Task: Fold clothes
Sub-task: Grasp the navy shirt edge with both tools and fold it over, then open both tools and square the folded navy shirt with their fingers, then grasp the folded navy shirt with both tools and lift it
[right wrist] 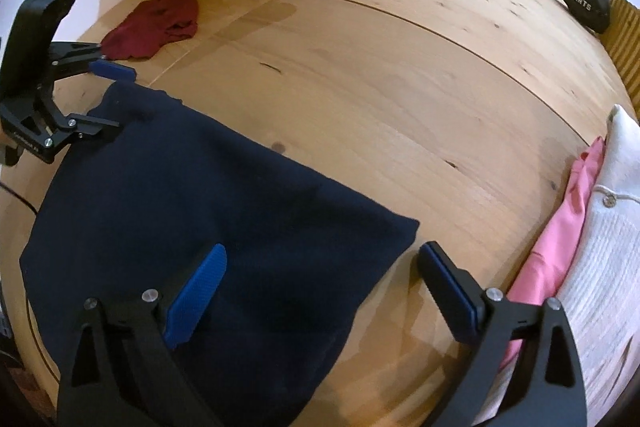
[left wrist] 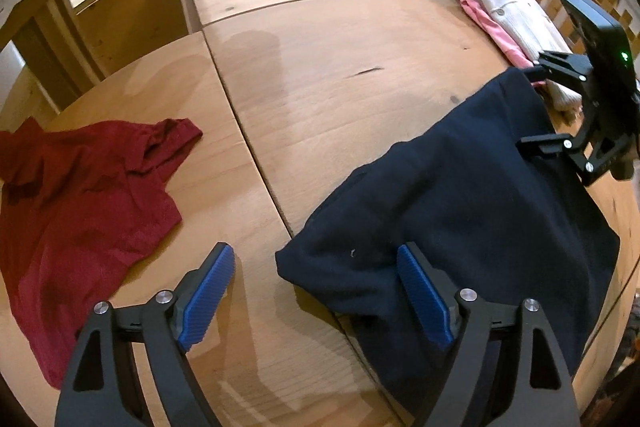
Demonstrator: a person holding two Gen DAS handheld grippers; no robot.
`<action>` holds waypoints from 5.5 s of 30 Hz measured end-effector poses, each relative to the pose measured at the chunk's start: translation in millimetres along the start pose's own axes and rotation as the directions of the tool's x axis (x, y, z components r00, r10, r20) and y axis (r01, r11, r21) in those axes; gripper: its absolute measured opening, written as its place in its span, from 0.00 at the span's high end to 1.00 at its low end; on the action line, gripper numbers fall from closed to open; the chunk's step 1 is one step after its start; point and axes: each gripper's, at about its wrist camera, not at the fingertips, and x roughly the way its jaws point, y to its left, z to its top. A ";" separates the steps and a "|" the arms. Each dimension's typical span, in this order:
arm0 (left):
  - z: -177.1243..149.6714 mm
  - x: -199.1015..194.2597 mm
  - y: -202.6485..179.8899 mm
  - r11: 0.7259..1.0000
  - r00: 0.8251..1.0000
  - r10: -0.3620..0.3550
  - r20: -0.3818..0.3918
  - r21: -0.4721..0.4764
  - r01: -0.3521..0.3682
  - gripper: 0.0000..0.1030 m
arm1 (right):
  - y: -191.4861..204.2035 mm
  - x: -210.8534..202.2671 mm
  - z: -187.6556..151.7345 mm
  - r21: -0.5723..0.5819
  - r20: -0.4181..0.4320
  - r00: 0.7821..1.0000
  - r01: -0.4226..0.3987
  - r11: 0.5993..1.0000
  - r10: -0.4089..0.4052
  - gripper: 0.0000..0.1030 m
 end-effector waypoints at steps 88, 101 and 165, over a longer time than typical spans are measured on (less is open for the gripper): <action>-116.5 -78.2 -115.2 0.906 0.939 -0.343 -0.002 -0.266 0.330 0.49 | 63.2 -191.0 -232.7 0.526 -0.006 0.983 -0.154 0.836 0.185 0.58; -121.4 -34.6 -114.4 0.873 0.944 -0.301 -0.139 -0.438 0.214 0.41 | 66.8 -171.2 -234.4 0.545 -0.144 0.977 -0.057 0.837 0.160 0.52; -68.2 -44.6 -191.2 0.795 0.828 -0.546 0.125 -0.236 0.559 0.80 | 103.6 -185.4 -194.8 0.460 0.241 0.902 -0.432 0.776 0.360 0.80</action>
